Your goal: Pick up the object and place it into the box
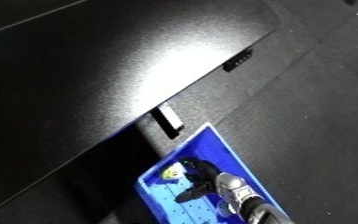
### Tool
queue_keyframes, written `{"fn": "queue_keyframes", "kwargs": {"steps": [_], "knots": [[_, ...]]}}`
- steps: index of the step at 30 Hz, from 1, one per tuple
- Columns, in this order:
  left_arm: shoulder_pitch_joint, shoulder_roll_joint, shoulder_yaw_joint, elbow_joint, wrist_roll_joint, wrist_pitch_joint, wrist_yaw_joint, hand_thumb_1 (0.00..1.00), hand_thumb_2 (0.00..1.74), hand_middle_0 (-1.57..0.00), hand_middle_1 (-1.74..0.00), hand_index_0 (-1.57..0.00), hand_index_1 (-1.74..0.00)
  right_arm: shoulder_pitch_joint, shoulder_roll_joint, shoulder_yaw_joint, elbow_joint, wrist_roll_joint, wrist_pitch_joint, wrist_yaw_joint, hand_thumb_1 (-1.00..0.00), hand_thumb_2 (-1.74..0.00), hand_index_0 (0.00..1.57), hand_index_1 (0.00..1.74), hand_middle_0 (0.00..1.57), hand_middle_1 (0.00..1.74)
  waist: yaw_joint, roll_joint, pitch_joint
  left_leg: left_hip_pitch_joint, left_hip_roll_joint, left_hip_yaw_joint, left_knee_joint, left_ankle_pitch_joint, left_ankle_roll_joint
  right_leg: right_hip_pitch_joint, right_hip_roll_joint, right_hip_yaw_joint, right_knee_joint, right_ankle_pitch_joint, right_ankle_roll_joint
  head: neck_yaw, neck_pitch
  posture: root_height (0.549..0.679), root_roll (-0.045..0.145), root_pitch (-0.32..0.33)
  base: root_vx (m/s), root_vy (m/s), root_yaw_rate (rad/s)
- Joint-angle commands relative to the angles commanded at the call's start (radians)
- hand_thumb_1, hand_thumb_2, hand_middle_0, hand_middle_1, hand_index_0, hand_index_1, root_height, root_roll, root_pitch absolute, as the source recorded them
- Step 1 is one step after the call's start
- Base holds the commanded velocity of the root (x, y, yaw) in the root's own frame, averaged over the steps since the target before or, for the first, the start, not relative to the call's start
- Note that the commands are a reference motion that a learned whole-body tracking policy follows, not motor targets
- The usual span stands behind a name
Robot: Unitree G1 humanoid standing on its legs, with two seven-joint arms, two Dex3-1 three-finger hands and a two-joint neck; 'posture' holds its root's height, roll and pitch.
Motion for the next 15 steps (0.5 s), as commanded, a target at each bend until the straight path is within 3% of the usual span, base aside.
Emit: {"fn": "queue_keyframes", "kwargs": {"steps": [9,15], "knots": [[-0.028,0.006,-0.008,-0.008,0.009,0.036,0.016,0.0,0.0,0.0,0.0,0.0,0.0,-0.042,0.014,0.058,-0.023,-0.107,0.05,-0.06,0.0,0.0,0.0,0.0,0.0,0.0,0.028,-0.008,0.001,-0.032,0.001,-0.021,0.028,0.011,0.0004,-0.012,-0.0162,-0.023,0.027,-0.008,-0.0011,-0.365,0.032,0.638,0.053,-0.041,0.001,-0.037,0.107],[-0.042,0.009,-0.01,-0.012,0.042,0.042,0.011,0.0,0.0,0.0,0.0,0.0,0.0,-0.064,0.026,0.077,-0.012,-0.139,0.087,-0.092,0.0,0.0,0.0,0.0,0.0,0.0,0.049,-0.007,0.006,-0.035,-0.001,-0.032,0.022,0.031,-0.0034,-0.006,-0.0337,-0.041,0.027,-0.003,0.0037,-0.636,-0.042,0.639,0.054,-0.046,0.002,-0.025,0.161]]}}
